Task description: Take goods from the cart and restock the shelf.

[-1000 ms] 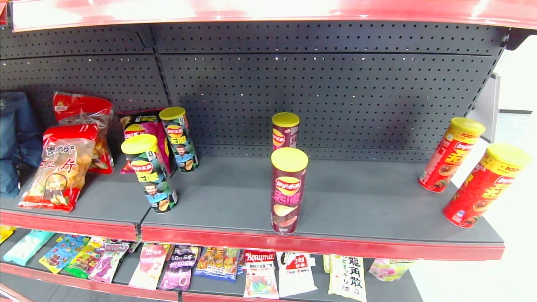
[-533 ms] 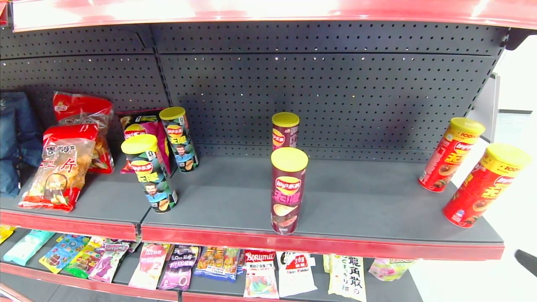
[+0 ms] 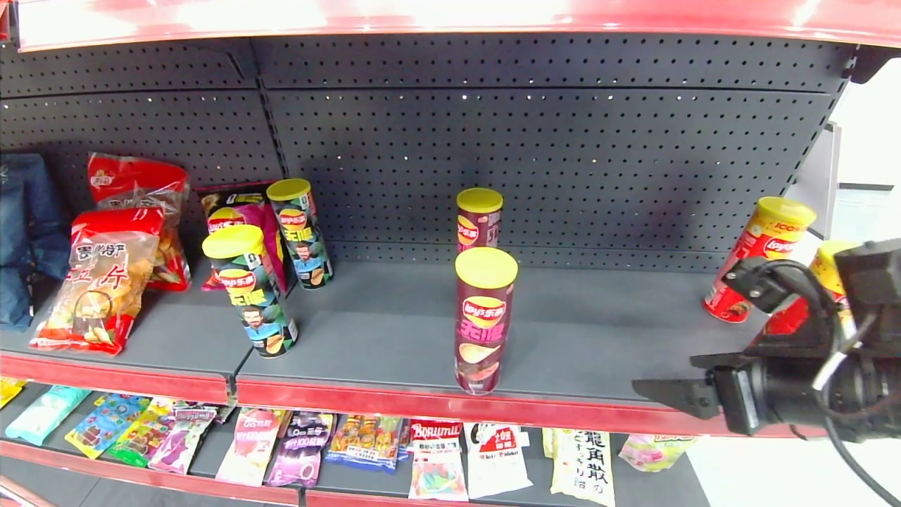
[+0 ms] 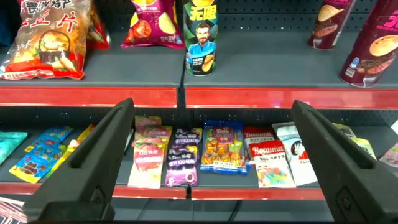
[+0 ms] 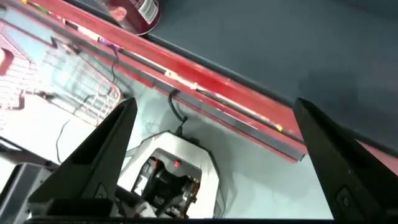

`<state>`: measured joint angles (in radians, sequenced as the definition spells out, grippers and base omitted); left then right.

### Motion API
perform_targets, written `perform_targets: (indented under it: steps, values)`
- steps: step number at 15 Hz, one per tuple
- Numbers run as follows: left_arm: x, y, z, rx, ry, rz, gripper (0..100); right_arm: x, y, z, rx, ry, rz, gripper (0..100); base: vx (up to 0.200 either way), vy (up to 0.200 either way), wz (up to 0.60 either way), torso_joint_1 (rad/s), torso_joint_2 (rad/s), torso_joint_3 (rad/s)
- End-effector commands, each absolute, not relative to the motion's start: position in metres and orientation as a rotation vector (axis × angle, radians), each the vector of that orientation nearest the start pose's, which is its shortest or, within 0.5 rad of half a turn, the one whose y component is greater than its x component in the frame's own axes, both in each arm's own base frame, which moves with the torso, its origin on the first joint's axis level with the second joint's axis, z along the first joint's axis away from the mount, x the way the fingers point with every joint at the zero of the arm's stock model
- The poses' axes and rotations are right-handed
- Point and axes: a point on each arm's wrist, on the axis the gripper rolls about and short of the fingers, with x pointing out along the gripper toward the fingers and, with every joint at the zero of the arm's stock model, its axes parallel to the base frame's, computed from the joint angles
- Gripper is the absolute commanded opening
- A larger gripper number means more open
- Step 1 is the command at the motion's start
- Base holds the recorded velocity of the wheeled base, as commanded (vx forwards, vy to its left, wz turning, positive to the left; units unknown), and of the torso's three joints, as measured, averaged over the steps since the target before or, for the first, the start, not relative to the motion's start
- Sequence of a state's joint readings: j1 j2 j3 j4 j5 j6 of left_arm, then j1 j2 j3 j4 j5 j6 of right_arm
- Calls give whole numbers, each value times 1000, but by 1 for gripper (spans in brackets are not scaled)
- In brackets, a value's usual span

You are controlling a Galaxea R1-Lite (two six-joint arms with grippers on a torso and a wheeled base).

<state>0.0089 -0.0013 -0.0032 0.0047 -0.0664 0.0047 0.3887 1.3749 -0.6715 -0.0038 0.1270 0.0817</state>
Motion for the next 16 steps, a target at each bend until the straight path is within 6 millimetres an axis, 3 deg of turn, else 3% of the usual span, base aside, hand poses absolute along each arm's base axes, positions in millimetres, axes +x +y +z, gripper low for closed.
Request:
perform_targets:
  steps: [1,5,12,16]
  values:
    - [-23,-2,76,5,1,-57,100,234,107,143,-49,815,471,100,0,0,0,0,0,0]
    - [-23,-2,76,5,1,-57,100,265,132,131,-84,837,467,100,0,0,0,0,0,0]
    - [-23,-2,76,5,1,-55,100,275,153,108,-158,888,423,100,0,0,0,0,0,0]
    - [-23,-2,76,5,1,-57,100,283,163,107,-173,874,414,100,0,0,0,0,0,0]
